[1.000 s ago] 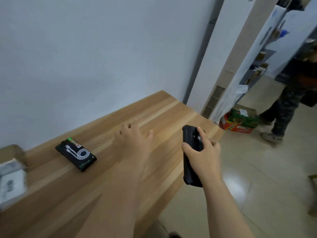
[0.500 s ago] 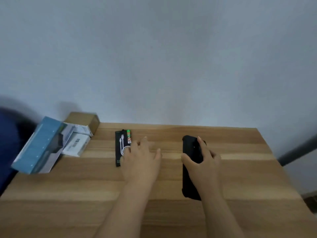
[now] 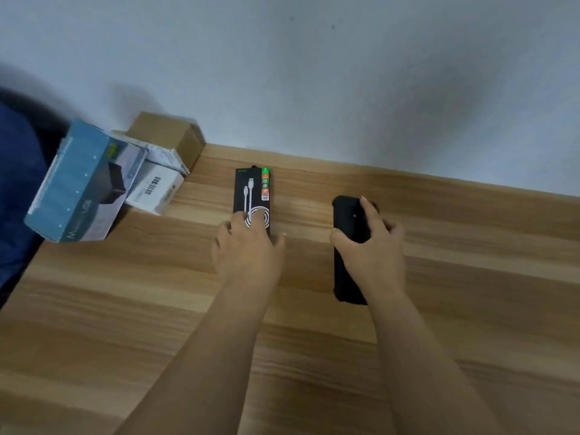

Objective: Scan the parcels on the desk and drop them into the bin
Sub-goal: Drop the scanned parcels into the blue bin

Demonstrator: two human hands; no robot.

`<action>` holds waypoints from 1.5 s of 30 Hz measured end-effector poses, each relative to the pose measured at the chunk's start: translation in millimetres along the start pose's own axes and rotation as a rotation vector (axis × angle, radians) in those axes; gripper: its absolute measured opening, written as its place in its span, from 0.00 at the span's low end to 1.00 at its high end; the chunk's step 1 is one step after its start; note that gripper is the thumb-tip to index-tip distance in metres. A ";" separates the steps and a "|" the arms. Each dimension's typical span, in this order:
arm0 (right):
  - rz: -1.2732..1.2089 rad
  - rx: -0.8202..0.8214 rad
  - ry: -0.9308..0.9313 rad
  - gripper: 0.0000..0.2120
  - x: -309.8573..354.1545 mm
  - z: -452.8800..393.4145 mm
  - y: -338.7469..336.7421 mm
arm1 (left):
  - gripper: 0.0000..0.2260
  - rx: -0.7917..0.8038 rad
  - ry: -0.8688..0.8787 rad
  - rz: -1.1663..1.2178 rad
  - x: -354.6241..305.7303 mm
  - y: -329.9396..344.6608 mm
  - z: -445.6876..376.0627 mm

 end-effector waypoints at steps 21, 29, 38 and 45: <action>0.072 0.058 0.087 0.35 -22.4 -36.4 64.5 | 0.32 0.335 0.082 -0.064 21.0 111.1 -29.4; 0.003 0.081 0.180 0.33 -38.9 31.0 48.1 | 0.32 0.505 0.125 0.013 34.1 119.2 59.3; -0.021 0.064 0.167 0.34 -45.1 70.4 43.1 | 0.22 0.492 0.075 0.553 85.8 82.3 73.3; 0.000 0.111 0.139 0.34 -29.9 78.4 66.2 | 0.34 0.347 -0.092 0.402 151.0 64.0 64.5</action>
Point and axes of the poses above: each hand's wrist, its own z-axis away from the middle knuckle, its own y-axis out of the palm, x = y × z, the point moved 8 cm from there along -z, towards the middle knuckle, and after that the axes turned 1 degree about -z, right-handed, at the moved point
